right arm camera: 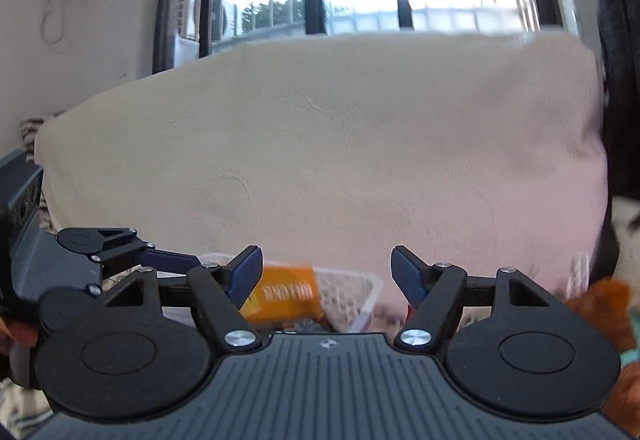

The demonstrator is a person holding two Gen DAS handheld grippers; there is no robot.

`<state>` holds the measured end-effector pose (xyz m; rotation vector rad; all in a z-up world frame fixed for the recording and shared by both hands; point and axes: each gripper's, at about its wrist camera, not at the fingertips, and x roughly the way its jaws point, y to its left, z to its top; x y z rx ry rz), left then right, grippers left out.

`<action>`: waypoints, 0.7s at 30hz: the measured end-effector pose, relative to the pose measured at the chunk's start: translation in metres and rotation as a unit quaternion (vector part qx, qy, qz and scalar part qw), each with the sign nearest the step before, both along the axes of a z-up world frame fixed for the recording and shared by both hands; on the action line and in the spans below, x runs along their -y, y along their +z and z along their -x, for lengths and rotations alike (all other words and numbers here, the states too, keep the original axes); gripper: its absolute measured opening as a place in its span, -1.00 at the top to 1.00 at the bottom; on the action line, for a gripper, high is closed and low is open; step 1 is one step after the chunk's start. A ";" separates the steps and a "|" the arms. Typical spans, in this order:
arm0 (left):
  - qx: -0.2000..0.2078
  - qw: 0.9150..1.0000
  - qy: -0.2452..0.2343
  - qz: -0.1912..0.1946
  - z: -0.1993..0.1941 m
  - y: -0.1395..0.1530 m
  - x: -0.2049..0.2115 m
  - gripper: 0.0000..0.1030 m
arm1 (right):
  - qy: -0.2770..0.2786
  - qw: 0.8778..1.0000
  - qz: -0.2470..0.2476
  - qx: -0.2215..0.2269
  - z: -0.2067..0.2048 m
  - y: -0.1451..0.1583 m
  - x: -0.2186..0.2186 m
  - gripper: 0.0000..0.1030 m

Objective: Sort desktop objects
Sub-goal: 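Lower the BRICKS box into the white basket and open the left tool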

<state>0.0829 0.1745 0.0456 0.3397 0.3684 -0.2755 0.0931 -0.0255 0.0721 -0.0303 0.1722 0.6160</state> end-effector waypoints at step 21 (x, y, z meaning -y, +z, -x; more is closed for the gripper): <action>-0.021 0.996 0.029 0.076 0.033 -0.005 -0.038 -0.94 | -0.006 0.988 0.155 -0.008 0.003 -0.042 -0.033 -0.50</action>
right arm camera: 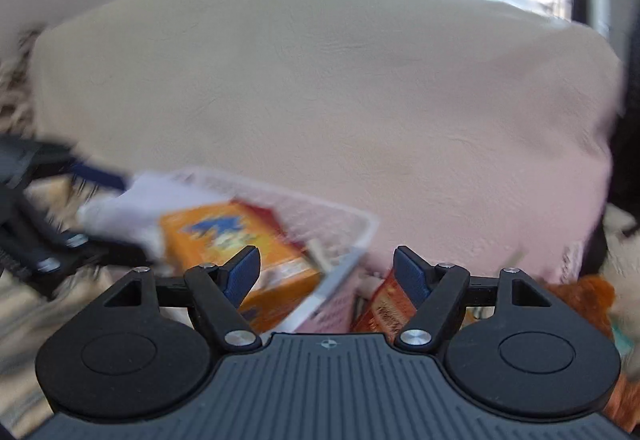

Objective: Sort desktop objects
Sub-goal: 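Lower the BRICKS box into the white basket and open the left tool, then move the right tool to the orange tape roll and close on it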

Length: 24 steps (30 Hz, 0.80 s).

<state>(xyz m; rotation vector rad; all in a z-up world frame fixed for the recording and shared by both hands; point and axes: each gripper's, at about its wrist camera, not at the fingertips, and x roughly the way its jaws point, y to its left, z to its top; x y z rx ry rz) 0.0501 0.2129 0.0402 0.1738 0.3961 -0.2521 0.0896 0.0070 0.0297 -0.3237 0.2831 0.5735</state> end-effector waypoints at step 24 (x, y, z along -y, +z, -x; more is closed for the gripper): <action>0.024 0.992 -0.122 0.002 0.051 -0.061 0.171 -0.94 | -0.136 0.947 -0.200 -0.211 -0.046 -0.055 0.193 -0.32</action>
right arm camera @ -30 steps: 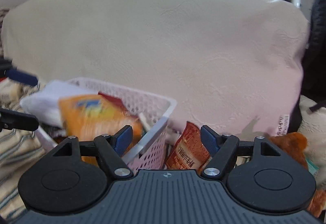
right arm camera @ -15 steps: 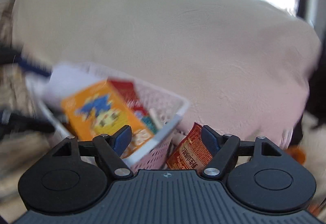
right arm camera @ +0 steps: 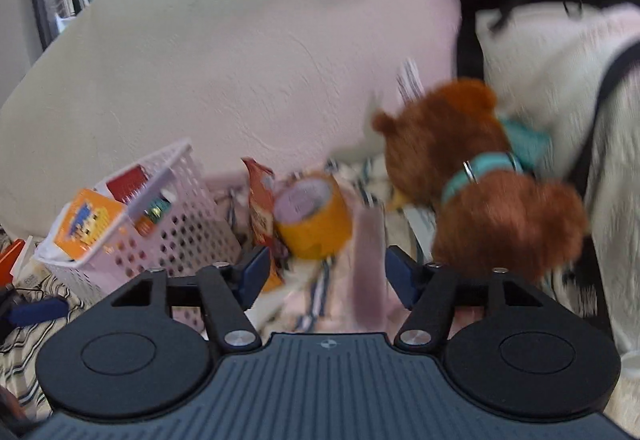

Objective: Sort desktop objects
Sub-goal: 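Move the right tool to the orange tape roll and close on it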

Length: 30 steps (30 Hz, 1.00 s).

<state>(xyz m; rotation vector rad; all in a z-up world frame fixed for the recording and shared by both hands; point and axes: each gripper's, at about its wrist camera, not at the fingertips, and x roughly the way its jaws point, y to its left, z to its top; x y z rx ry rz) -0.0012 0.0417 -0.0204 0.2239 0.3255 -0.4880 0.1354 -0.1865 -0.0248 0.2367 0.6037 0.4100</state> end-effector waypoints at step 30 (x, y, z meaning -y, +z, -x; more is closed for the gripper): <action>-0.005 0.999 0.033 -0.025 -0.042 -0.062 -0.004 -0.98 | -0.035 0.987 0.035 -0.154 -0.164 -0.043 -0.074 -0.54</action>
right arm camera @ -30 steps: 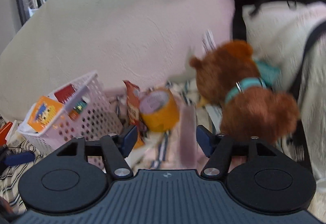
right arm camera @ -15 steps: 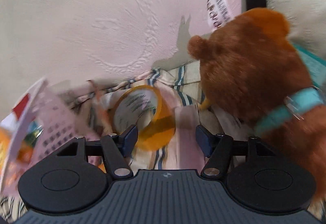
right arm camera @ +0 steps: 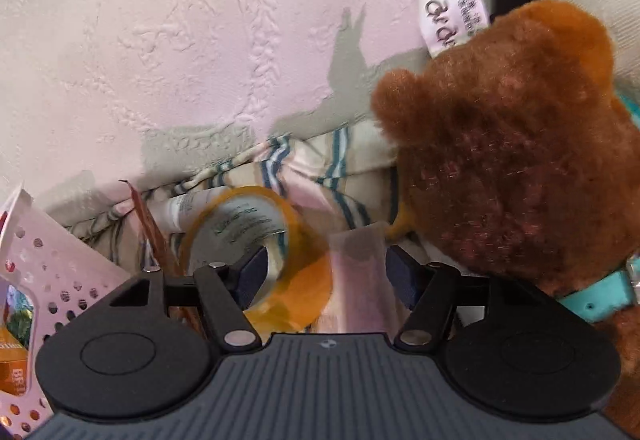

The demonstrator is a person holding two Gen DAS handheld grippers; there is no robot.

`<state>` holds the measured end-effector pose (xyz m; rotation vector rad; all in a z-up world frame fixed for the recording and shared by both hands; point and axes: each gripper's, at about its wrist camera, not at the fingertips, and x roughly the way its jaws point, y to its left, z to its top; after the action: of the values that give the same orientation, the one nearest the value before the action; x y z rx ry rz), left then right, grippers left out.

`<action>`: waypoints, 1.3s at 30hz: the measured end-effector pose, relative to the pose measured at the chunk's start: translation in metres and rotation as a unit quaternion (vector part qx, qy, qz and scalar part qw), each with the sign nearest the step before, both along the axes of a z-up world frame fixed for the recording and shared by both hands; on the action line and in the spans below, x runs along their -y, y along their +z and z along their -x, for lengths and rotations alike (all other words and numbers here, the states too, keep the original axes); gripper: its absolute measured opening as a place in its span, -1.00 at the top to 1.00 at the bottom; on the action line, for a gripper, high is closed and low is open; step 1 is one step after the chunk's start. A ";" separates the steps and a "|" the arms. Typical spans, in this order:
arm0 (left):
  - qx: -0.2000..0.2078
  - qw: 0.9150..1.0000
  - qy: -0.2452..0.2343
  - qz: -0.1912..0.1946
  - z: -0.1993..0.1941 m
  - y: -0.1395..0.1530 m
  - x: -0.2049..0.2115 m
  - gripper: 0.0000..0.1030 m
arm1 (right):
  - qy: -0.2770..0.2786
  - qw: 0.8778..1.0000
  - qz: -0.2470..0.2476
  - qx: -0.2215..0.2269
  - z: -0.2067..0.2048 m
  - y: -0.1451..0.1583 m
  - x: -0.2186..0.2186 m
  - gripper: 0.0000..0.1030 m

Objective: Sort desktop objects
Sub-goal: 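Move the right tool to the orange tape roll and close on it, then carry the tape roll over the white basket and open the right tool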

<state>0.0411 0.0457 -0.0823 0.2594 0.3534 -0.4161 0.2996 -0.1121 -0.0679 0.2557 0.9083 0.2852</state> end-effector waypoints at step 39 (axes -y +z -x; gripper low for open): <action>-0.049 0.996 0.066 0.017 -0.047 0.024 0.083 -0.90 | 0.031 0.989 0.053 0.132 0.181 -0.004 0.087 0.80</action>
<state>0.0877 -0.0368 -0.0587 0.1821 0.4569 -0.3049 0.1183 -0.1988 -0.0716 0.0871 0.6681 0.3192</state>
